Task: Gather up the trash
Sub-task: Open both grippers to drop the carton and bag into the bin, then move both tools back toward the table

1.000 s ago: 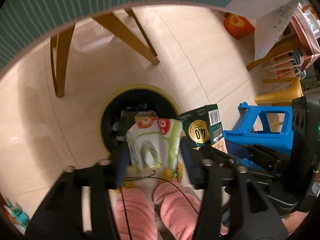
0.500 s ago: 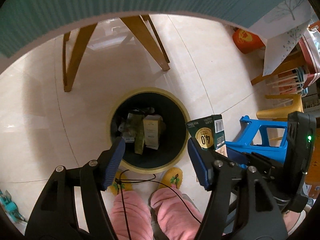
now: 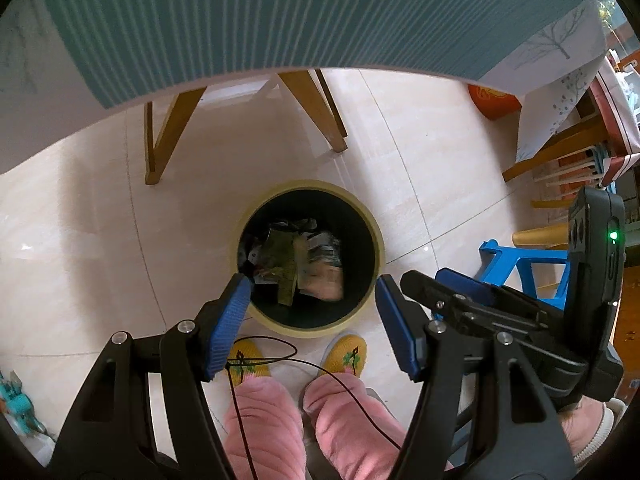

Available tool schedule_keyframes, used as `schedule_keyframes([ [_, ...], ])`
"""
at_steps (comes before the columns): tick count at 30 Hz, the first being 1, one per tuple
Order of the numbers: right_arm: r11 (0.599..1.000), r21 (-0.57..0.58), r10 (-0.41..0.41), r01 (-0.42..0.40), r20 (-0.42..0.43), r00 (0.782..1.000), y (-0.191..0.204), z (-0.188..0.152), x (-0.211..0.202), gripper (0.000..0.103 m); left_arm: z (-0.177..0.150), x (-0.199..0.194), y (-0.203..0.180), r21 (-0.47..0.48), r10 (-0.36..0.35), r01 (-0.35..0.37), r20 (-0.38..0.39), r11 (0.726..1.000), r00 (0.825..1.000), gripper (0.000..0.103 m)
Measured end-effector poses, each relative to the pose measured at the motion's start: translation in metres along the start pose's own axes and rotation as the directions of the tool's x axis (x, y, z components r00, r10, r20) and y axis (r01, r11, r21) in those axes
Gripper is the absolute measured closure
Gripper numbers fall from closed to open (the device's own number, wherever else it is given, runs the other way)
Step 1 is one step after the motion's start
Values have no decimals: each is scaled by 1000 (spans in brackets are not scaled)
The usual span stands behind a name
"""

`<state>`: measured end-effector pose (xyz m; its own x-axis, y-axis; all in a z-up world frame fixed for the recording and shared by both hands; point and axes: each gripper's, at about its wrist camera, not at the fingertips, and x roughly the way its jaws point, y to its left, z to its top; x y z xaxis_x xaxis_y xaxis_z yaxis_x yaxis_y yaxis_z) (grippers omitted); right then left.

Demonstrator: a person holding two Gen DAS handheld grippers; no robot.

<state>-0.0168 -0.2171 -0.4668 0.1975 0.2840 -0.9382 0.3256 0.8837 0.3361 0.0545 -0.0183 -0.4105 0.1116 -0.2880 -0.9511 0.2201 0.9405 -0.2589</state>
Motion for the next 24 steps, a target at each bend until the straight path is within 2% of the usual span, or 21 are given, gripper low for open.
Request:
schedule_keyframes([
  [9,1000,13,16,-16,2,1000,11,-5,-47,48,-3,-68,-16,28,-7,7,3,1000,1000,41],
  [16,999,-15,41,-40,14,999,31,-4,-118,48,7,-149,-43,48,-13,12,37,999,999,41],
  [24,992,-110,76,-68,67,995,63,1,-217,48,18,-245,-81,74,-1,-7,109,997,994,41],
])
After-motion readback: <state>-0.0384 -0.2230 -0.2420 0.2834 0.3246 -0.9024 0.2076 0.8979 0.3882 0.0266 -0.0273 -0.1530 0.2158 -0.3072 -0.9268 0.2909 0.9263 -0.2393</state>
